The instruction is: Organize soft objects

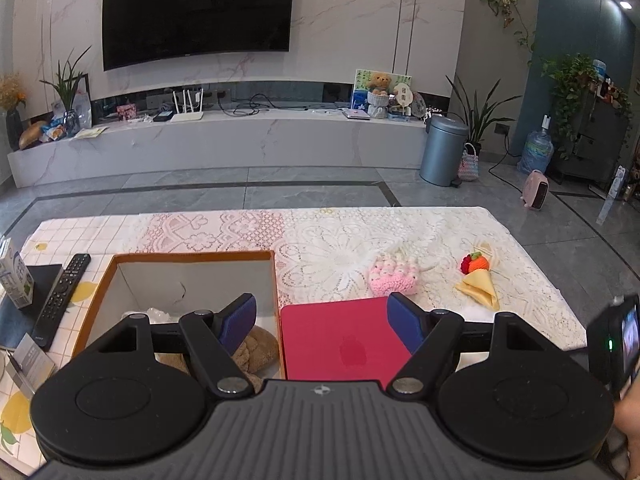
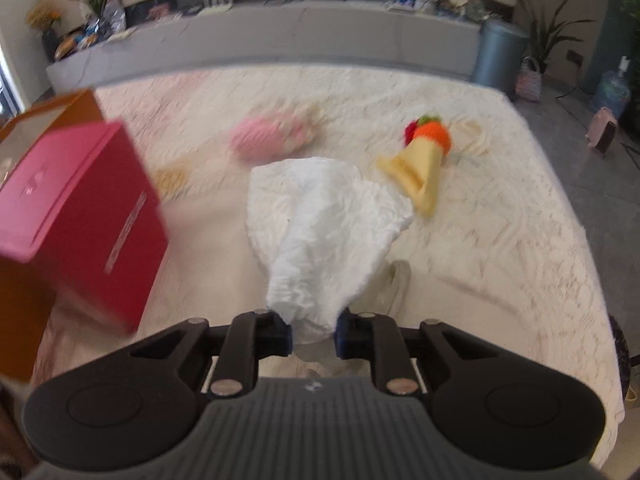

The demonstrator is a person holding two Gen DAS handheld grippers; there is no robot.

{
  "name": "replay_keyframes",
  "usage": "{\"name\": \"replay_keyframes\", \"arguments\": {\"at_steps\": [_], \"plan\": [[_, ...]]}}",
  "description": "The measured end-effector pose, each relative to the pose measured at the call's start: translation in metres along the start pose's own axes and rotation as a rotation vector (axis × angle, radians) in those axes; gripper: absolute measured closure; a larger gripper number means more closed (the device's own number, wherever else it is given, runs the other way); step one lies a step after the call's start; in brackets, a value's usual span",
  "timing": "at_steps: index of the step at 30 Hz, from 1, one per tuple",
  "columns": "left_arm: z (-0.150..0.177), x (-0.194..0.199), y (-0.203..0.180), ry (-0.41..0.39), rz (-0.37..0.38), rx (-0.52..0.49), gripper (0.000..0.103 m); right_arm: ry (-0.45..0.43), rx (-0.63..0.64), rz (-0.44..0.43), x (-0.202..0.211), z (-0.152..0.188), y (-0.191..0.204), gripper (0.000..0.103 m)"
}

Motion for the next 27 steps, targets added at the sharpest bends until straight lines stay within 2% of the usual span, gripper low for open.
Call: {"name": "replay_keyframes", "arguments": {"at_steps": [2,4,5,6,7,8,11,16,20,22,24,27], "plan": [[0.002,-0.003,0.001,0.010,0.002,0.012,0.015,0.031,0.005,-0.009,-0.004,0.013,0.002,0.085],[0.004,-0.004,0.001,0.019,0.007,0.022,0.015,0.034,-0.013,-0.010,-0.007,0.019,-0.001,0.079],[0.006,-0.004,0.001,0.021,0.011,0.023,0.015,0.030,-0.026,-0.009,-0.008,0.018,-0.003,0.070],[0.007,-0.004,0.000,0.022,0.013,0.021,0.015,0.017,-0.039,-0.002,-0.007,0.015,-0.007,0.054],[0.008,-0.004,-0.001,0.024,0.013,0.016,0.015,0.000,-0.048,0.007,-0.007,0.011,-0.009,0.046],[0.009,-0.004,-0.001,0.025,0.012,0.012,0.015,-0.022,-0.054,0.006,-0.006,0.007,-0.009,0.039],[0.012,-0.005,-0.001,0.033,0.003,0.007,0.015,-0.045,-0.057,0.004,-0.009,-0.005,-0.007,0.030],[0.012,-0.004,0.005,0.027,-0.012,0.025,0.015,-0.013,-0.029,0.057,-0.012,-0.001,-0.013,0.028],[0.010,-0.007,0.012,0.014,-0.009,0.069,0.015,-0.010,-0.148,-0.051,0.004,0.006,-0.022,0.026],[0.012,-0.008,0.013,0.023,-0.008,0.079,0.015,-0.077,-0.209,-0.062,0.019,0.002,-0.030,0.024],[0.016,-0.008,0.009,0.036,0.011,0.072,0.015,-0.152,-0.274,-0.021,0.034,-0.005,-0.042,0.008],[0.021,-0.008,0.003,0.066,0.060,0.061,0.015,-0.162,-0.308,0.000,0.030,-0.013,-0.048,0.007]]}}
Point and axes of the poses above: each gripper's, at about its wrist camera, not at the fingertips, and x roughly against the way its jaws point, y to its left, z to its underside, the point moved 10 cm from there along -x, roughly the way its jaws point, and after that the axes turned 4 degrees about x, right-handed, at the moved point
